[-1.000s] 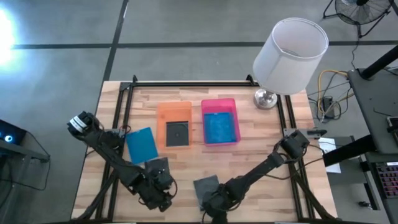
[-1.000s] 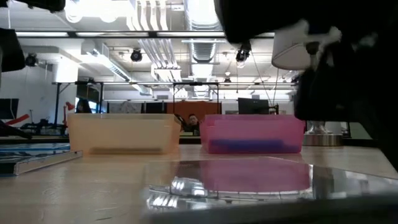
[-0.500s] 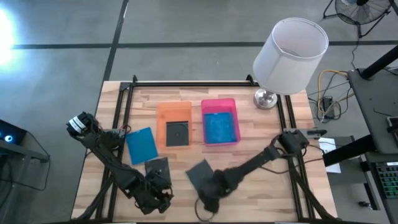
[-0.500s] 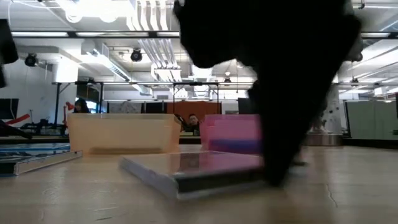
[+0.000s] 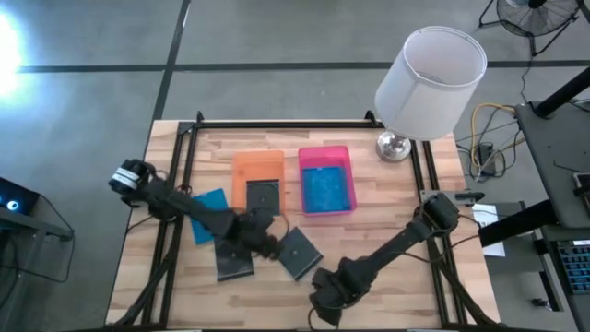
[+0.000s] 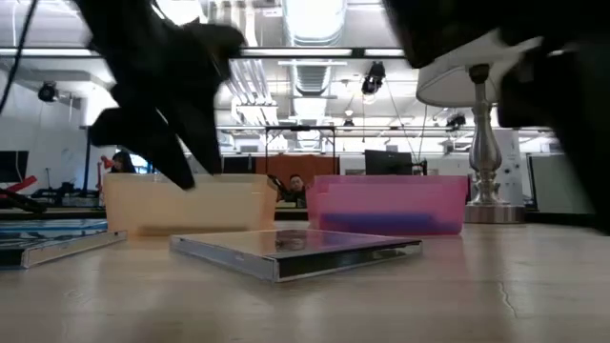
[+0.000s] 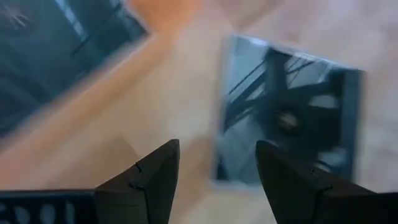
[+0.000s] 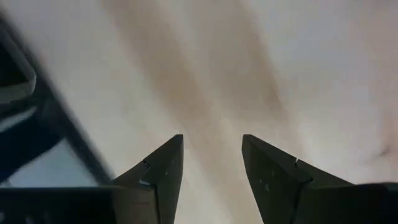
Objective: Pick & place jewel cases by type
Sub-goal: Put the bottom black cd case into the orange bin
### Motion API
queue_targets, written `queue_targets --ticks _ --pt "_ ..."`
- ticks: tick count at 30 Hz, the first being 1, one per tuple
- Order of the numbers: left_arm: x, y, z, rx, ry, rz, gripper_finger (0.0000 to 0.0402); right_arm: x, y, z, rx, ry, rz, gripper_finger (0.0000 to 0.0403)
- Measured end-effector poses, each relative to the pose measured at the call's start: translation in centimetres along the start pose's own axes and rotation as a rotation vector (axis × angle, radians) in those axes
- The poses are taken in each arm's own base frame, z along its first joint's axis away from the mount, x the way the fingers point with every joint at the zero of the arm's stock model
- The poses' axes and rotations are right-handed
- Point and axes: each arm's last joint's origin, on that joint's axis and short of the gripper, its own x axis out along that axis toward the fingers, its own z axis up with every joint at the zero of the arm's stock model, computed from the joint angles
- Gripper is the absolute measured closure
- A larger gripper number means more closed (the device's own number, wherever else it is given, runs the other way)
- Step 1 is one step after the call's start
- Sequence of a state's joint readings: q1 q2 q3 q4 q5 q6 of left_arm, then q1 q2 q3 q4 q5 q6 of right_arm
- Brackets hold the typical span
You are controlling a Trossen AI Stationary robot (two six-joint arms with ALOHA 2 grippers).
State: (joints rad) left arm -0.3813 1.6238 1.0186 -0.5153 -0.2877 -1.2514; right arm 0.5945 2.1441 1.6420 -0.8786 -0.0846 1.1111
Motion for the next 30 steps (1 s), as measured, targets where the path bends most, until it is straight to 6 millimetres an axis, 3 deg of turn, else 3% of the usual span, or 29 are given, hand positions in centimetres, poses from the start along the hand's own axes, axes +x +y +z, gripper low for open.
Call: queue_targets --ticks 3,9,14,17,21,24,30 --pt "1.2 0.7 1.4 0.004 0.071 0.009 0.0207 0.4 -0.5 0.2 0.002 0.008 -0.013 0.0243" --pt "2.4 1.0 1.2 0.008 0.124 0.029 0.0207 1.3 -0.4 1.0 0.189 -0.036 0.074 0.0243" --pt "3.7 0.7 0.8 0.053 0.162 0.015 0.0207 1.6 -0.4 1.0 0.592 -0.122 0.182 0.0243" --pt "4.0 0.6 0.8 0.104 0.163 0.015 0.0207 1.9 -0.5 0.1 0.874 -0.256 0.269 0.0243" --pt "3.9 0.7 0.9 0.185 0.166 -0.003 0.0207 2.3 -0.7 -1.5 1.128 -0.343 0.378 0.0243" --pt "3.9 0.7 1.0 0.250 0.184 -0.023 0.0207 3.2 -1.1 -1.5 1.182 -0.357 0.359 0.0243" --pt "4.2 1.0 1.7 0.311 0.238 -0.067 0.0207 3.6 -2.3 0.6 1.231 -0.414 0.362 0.0243"
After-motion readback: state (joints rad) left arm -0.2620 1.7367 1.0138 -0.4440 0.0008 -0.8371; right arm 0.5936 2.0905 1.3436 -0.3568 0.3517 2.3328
